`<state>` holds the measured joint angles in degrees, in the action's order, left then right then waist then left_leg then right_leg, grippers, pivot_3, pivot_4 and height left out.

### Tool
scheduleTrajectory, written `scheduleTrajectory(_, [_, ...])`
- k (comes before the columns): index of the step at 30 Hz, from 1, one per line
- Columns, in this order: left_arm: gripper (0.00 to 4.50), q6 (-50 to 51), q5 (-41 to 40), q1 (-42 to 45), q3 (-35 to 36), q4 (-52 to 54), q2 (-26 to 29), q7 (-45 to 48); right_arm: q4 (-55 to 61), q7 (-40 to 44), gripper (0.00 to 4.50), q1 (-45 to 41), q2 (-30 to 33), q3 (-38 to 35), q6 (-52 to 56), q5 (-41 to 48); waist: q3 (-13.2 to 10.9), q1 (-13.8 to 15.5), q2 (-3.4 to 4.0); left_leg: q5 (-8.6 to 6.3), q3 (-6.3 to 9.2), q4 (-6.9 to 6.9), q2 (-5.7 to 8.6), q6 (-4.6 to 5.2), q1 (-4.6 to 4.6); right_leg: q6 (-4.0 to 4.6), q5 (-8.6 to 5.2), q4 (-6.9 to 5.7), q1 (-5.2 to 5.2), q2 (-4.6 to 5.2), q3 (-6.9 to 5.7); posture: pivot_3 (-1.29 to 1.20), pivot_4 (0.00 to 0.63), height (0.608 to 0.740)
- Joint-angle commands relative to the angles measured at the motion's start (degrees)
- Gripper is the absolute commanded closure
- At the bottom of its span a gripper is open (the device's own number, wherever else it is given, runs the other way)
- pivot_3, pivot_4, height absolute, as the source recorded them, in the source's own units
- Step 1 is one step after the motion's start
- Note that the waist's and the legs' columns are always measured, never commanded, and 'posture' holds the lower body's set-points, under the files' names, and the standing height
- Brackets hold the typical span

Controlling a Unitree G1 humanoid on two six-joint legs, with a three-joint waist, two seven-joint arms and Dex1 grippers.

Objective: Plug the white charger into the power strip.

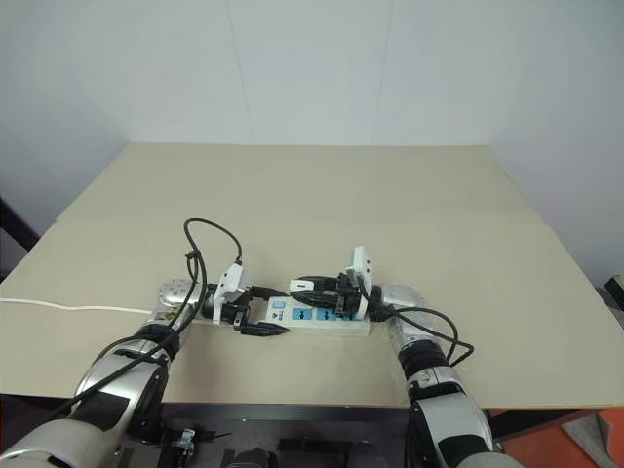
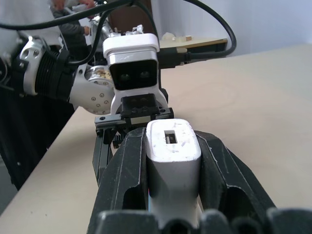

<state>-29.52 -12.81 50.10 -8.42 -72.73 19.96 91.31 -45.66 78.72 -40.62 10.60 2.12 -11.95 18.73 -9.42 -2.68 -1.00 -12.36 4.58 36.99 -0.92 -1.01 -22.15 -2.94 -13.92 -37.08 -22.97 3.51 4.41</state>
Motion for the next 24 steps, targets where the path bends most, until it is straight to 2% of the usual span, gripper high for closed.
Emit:
scheduleTrajectory(1, [1.19, 0.55, 0.14, -1.27, -1.88, 0.74, 0.72, 1.19, -4.3, 0.45, 3.38, 1.2, 0.98, 1.02, -1.55, -2.99, 0.0, -0.03, 0.0, 0.0, 0.0, 0.0, 0.0, 0.0, 0.0, 0.0, 0.0, 0.0, 0.0, 0.0, 0.0, 0.0, 0.15, 0.74])
scheduleTrajectory(10, [1.19, 0.94, -1.36, -1.61, -3.39, 1.51, 1.06, 1.19, -8.24, -0.5, 3.38, 0.18, 0.97, 4.0, -3.2, -6.67, 0.01, -0.24, 0.0, 0.0, 0.0, -0.08, -0.01, 0.0, 0.33, -0.02, -0.04, 0.06, 0.31, 0.0, 0.0, 0.0, 0.15, 0.74])
scheduleTrajectory(20, [1.19, 1.11, -2.42, -1.49, -4.56, 1.76, 1.5, 1.19, -9.08, -1.37, 3.38, -0.08, 1.5, 5.39, 1.27, -7.68, 0.01, -0.73, 0.0, -0.01, 0.0, -0.13, -0.01, 0.0, 0.58, -0.23, -0.19, 0.08, 0.54, 0.0, 0.0, 0.0, 0.15, 0.74])
scheduleTrajectory(24, [1.19, 0.99, -2.51, -1.48, -4.94, 1.8, 1.58, 1.19, -9.25, -1.99, 3.38, 0.85, 1.7, 6.21, -1.52, -8.69, 0.01, -0.92, 0.0, -0.01, 0.01, -0.15, -0.02, 0.01, 0.69, -0.33, -0.26, 0.08, 0.64, 0.0, 0.0, 0.0, 0.15, 0.74])
